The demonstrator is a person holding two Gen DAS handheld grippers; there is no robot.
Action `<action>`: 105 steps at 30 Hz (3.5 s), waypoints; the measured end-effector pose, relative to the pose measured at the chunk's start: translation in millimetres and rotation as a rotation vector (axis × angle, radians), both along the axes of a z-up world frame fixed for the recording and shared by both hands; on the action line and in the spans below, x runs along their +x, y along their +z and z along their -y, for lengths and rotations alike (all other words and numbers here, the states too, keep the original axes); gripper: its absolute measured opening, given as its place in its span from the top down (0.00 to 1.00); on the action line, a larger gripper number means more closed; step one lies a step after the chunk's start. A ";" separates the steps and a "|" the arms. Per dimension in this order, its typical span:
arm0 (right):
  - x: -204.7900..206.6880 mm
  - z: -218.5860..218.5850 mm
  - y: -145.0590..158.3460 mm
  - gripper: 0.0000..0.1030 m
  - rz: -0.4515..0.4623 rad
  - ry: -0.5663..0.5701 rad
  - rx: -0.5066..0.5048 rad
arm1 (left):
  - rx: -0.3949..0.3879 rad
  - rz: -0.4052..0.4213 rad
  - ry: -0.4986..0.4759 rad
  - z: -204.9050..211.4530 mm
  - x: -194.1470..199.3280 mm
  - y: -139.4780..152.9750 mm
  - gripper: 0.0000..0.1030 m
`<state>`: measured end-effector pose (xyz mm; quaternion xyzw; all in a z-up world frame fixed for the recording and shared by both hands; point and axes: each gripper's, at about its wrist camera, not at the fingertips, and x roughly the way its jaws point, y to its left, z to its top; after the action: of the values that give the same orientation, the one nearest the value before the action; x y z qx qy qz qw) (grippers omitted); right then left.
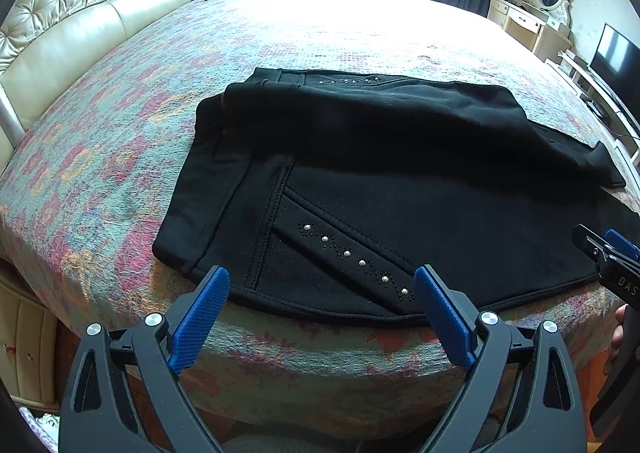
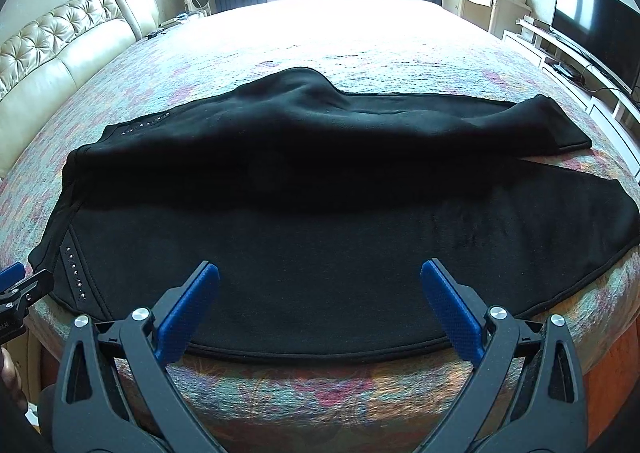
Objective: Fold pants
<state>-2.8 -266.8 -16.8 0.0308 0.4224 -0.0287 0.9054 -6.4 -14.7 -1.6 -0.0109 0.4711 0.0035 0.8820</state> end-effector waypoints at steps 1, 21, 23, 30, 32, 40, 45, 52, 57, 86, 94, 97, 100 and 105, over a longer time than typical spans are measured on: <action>0.1 0.0 0.0 0.02 0.000 0.000 0.001 | -0.001 -0.001 -0.002 0.2 0.1 0.1 0.10; 31.2 -15.8 47.7 0.02 0.127 0.352 0.108 | -0.135 -0.002 -0.095 -95.2 71.5 41.8 0.10; 47.8 -8.3 53.0 0.02 0.127 0.395 0.158 | -0.160 -0.043 -0.091 -119.1 99.7 36.0 0.10; 128.6 10.2 67.3 0.02 0.078 0.579 0.351 | -0.469 -0.161 -0.161 -184.5 210.7 -4.3 0.10; 151.6 13.3 65.7 0.02 0.055 0.601 0.375 | -0.568 -0.228 -0.216 -184.6 239.5 -23.7 0.10; 194.5 2.2 42.4 0.02 -0.027 0.665 0.340 | -0.706 -0.233 -0.258 -178.1 286.6 -47.3 0.10; 216.0 -4.8 35.8 0.02 -0.070 0.743 0.356 | -0.785 -0.285 -0.380 -158.7 288.4 -52.4 0.10; 260.5 -6.5 35.6 0.02 -0.147 0.767 0.361 | -0.935 -0.256 -0.293 -177.6 304.2 -54.2 0.10; 291.4 -14.2 19.1 0.02 -0.248 0.787 0.291 | -0.765 -0.234 -0.402 -149.9 301.1 -48.0 0.11; 97.2 -44.4 53.2 0.82 -0.074 0.892 -0.083 | -0.846 -0.087 -0.538 -172.4 196.6 8.9 0.90; 30.9 -56.9 -8.8 0.49 -0.111 0.843 -0.135 | -0.854 -0.214 -0.346 -191.2 115.8 -36.1 0.51; 24.6 -50.0 -15.6 0.35 -0.149 0.791 -0.067 | -0.872 -0.251 -0.222 -206.4 86.3 -52.0 0.44; 17.4 -39.4 -13.4 0.34 -0.158 0.732 -0.007 | -0.968 -0.227 -0.079 -229.1 58.2 -56.7 0.44; 17.9 1.8 1.0 0.34 -0.156 0.561 0.325 | -1.013 -0.136 0.069 -228.4 36.5 -34.0 0.44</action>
<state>15.1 -268.6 -15.8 0.0552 0.4815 0.2874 0.8261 30.2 213.6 -35.6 -0.4523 0.4693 -0.1955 0.7327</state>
